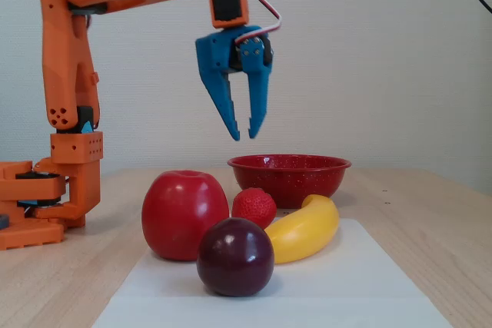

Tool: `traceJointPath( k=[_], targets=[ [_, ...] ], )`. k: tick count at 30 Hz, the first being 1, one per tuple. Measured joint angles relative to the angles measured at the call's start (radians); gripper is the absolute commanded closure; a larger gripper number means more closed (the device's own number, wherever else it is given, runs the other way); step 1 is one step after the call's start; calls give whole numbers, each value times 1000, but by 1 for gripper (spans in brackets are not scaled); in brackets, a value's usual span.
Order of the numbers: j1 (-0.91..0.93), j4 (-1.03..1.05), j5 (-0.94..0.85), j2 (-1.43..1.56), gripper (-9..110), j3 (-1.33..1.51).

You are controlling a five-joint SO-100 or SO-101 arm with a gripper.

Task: Grasp the banana and put it in the red bowl

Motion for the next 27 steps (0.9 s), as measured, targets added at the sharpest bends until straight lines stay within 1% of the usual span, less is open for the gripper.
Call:
traceJointPath(
  k=[3, 6, 9, 12, 19, 24, 27],
  targets=[
    [-2, 0, 0, -72, 87, -52],
    [-3, 0, -3, -140, 82, -110],
    [-2, -6, -15, -206, 74, -155],
    [-2, -31, -15, -258, 62, -179],
    [-2, -81, -14, -327, 47, -179],
    [-2, -115, -12, -364, 42, -179],
    [-2, -152, -12, -380, 41, -179]
  ],
)
